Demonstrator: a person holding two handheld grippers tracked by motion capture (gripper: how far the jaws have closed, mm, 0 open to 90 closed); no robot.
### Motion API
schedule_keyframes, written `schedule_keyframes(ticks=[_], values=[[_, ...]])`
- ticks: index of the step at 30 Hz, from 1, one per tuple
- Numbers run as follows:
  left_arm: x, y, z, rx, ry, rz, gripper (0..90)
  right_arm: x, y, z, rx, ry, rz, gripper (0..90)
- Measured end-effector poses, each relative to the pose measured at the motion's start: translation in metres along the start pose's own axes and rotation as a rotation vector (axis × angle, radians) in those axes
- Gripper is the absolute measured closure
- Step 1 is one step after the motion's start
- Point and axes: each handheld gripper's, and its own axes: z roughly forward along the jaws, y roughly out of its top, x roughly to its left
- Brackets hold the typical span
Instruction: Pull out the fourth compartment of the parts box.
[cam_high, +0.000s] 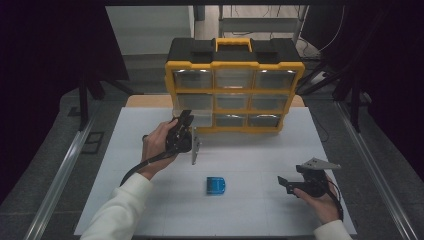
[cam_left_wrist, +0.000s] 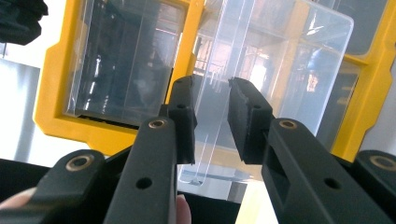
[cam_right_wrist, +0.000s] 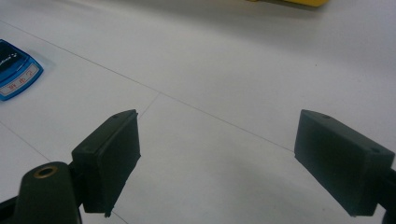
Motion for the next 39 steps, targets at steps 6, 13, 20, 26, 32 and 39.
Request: schedule_keyframes(ticks=[6, 13, 20, 26, 32, 39], values=[[0.0, 0.0, -0.001, -0.001, 0.0, 0.001, 72.5, 0.0, 0.0, 0.0, 0.001, -0.001, 0.0, 14.8], [-0.001, 0.0, -0.004, -0.005, 0.0, 0.006, 72.6, 0.0, 0.0, 0.0, 0.002, -0.001, 0.003, 14.8], [-0.001, 0.0, -0.005, -0.005, 0.0, 0.003, 72.6, 0.0, 0.0, 0.0, 0.001, -0.001, 0.001, 14.8], [-0.002, -0.001, -0.007, -0.007, 0.001, 0.002, 72.6, 0.0, 0.0, 0.0, 0.002, -0.002, 0.0, 14.8], [-0.003, 0.0, -0.009, -0.009, 0.004, 0.003, 72.6, 0.0, 0.0, 0.0, 0.0, -0.001, 0.0, 14.8], [-0.005, 0.0, -0.013, -0.009, -0.002, 0.007, 72.4, 0.0, 0.0, 0.0, -0.002, 0.001, -0.001, 14.8]])
